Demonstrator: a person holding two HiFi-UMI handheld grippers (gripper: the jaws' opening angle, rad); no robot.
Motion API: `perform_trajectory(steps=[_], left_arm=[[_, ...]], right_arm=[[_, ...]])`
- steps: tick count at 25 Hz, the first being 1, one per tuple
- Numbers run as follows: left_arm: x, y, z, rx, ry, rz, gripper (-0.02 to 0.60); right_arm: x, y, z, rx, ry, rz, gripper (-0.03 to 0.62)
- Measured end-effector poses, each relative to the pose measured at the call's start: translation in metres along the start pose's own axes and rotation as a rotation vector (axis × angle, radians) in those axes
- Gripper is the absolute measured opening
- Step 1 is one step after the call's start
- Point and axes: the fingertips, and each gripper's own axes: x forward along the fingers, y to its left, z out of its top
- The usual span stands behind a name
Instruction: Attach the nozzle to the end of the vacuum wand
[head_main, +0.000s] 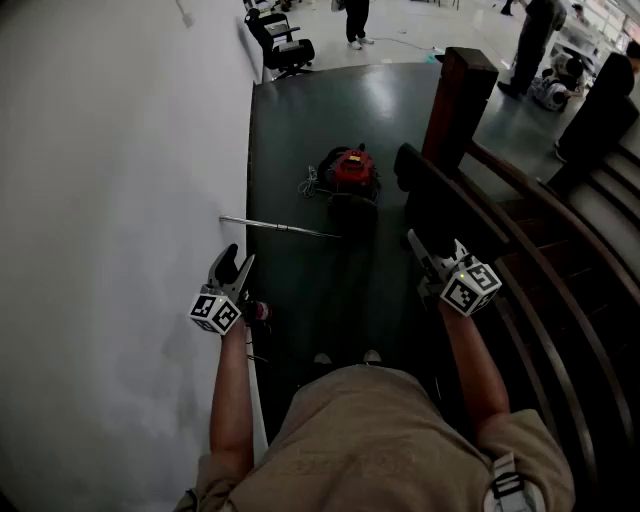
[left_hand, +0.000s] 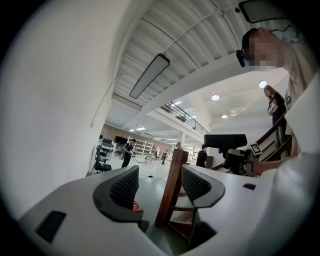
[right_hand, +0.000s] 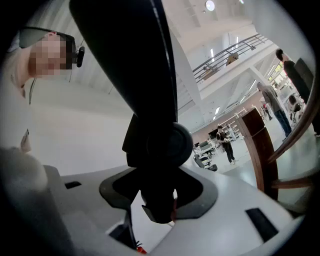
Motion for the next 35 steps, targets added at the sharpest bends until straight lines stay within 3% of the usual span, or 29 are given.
perform_trajectory(steps=[23, 29, 35], left_arm=[[-0.019, -0.016, -0.029, -0.042, 0.024, 0.093, 0.276], [-0.003, 0.027, -0.048, -0.069, 0.043, 0.13, 0.276], [0.039, 0.11, -0.06, -0.096, 0.063, 0.154, 0.276]], right_arm=[[0.006, -0.008, -0.002, 0.046, -0.007, 0.123, 0.192], [0.051, -0.025, -0.023, 0.041, 0.028, 0.147, 0.192], [0.144, -0.037, -0.025, -0.028, 0.063, 0.154, 0.192]])
